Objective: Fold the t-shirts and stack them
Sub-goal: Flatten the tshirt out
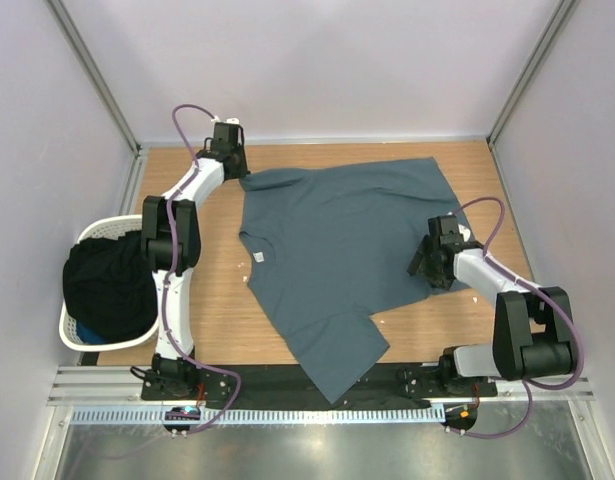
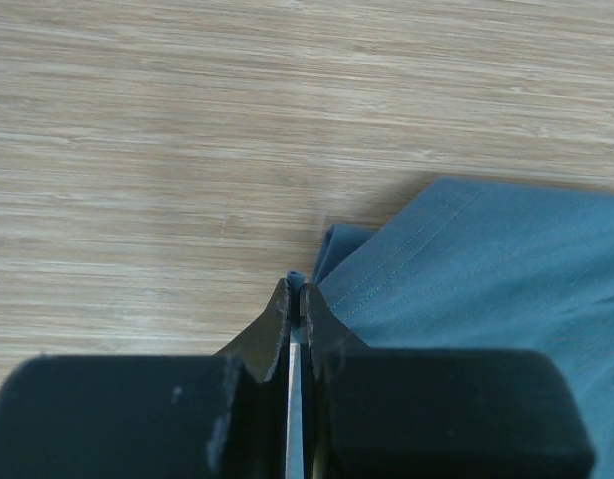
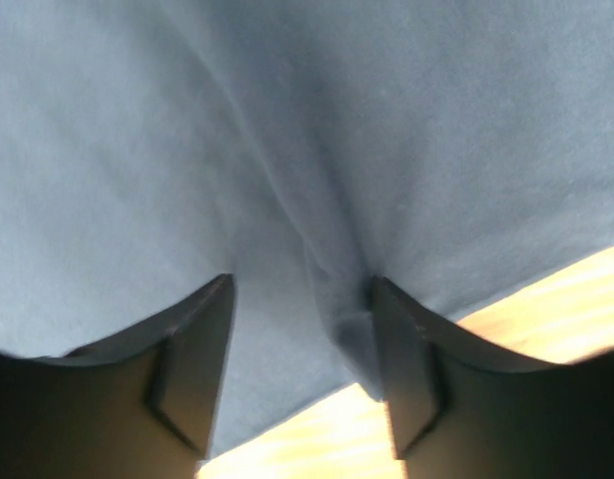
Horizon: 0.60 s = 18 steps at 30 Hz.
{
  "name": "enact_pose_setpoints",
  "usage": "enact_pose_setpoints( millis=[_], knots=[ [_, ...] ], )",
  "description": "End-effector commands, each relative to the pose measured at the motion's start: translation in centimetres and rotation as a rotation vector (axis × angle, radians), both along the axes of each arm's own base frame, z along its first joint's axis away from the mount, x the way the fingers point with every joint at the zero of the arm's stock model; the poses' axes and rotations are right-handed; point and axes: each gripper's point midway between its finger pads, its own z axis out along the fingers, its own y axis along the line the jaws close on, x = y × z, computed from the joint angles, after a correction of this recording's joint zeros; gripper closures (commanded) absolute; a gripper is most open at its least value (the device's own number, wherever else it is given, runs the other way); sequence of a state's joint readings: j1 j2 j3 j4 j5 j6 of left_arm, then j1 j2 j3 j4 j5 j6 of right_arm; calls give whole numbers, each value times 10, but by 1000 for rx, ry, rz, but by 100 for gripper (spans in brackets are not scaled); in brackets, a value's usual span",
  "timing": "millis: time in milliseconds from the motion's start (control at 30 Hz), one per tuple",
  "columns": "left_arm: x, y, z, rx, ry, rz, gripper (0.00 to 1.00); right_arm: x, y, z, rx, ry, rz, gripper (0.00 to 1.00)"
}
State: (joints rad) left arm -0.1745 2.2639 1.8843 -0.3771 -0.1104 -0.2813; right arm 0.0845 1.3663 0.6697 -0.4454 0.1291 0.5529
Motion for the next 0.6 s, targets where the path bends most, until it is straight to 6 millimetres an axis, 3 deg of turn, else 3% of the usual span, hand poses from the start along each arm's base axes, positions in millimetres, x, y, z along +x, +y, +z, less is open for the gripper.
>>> enact_pose_setpoints(
  millis=[0,33,167,233,433,567],
  knots=[
    [4,6,40,0,-71,-7,100,-46,14,-19,49,142,-14,40],
    [4,8,40,3,-71,-6,100,-50,17,-19,63,148,-10,50],
    [10,12,49,25,-86,8,100,-72,23,-16,54,225,18,66],
    [13,16,52,36,-88,15,100,-75,38,-13,86,218,52,68],
    [36,15,64,40,-136,23,100,-102,56,-2,93,309,121,76],
    [56,5,69,-16,-160,19,98,-118,49,14,60,372,119,77]
  ],
)
